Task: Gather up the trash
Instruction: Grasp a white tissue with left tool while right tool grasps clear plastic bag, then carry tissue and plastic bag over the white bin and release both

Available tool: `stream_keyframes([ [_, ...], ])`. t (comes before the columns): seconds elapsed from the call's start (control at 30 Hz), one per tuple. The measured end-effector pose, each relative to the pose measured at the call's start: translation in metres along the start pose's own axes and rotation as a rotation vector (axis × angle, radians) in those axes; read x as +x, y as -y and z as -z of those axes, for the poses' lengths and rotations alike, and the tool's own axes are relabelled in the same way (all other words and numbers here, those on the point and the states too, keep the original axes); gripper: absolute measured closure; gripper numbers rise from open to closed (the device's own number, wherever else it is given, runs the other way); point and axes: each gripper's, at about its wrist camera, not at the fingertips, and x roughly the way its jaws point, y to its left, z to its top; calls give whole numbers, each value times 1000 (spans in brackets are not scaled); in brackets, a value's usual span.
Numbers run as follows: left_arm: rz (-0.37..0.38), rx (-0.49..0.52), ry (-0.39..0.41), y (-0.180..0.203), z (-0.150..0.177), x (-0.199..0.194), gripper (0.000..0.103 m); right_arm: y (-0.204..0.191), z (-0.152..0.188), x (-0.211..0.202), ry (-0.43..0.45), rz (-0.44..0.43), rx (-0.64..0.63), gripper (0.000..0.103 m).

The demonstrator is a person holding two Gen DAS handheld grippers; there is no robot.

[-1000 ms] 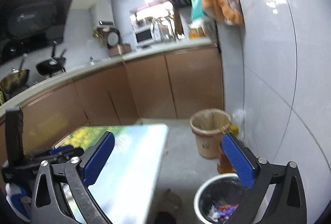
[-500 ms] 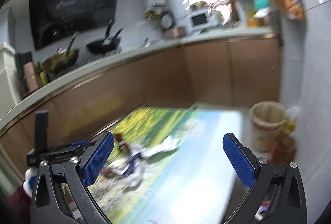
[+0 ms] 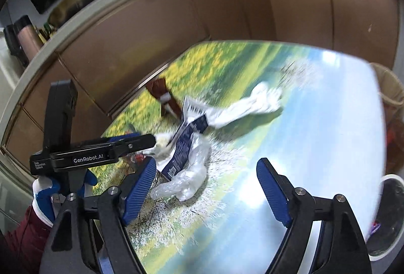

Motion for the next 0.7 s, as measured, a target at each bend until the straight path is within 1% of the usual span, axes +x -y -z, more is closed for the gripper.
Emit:
stream_keyframes([
  [0.07,12,-10,-12,-4,1,7,45,-3,0,20,-34,-9,-3,30],
  [0.1,18,-20,-12,-7,2,10,46,-2,1,34,-62,-17,1,35],
  [0.13,25,-30,-10,-10,2,11,54,-2,0,39,-74,-23,6,41],
  [0.17,30,-38,-10,-12,2,12,60,-1,1,46,-90,-31,15,43],
  [0.2,41,-53,-12,-15,2,13,70,0,2,54,-106,-36,21,48],
  [0.23,50,-64,-12,-18,2,14,80,1,3,59,-114,-42,23,58],
  [0.27,59,-73,-11,-20,3,14,85,1,3,61,-120,-48,24,65],
  [0.3,68,-84,-7,-22,2,14,91,1,4,64,-127,-66,31,78],
  [0.33,72,-89,1,-23,1,12,93,1,5,65,-129,-71,33,88],
  [0.4,81,-93,19,-24,1,7,97,0,7,64,-129,-60,16,91],
  [0.47,82,-87,46,-21,1,-3,98,0,8,58,-115,-67,12,94],
  [0.57,73,-60,82,-12,-1,-20,98,4,10,36,-61,-76,20,95],
  [0.63,68,-11,112,4,-2,-34,98,10,9,13,-8,-70,28,95],
  [0.7,78,36,127,24,-5,-44,98,20,9,-7,40,-58,49,95],
])
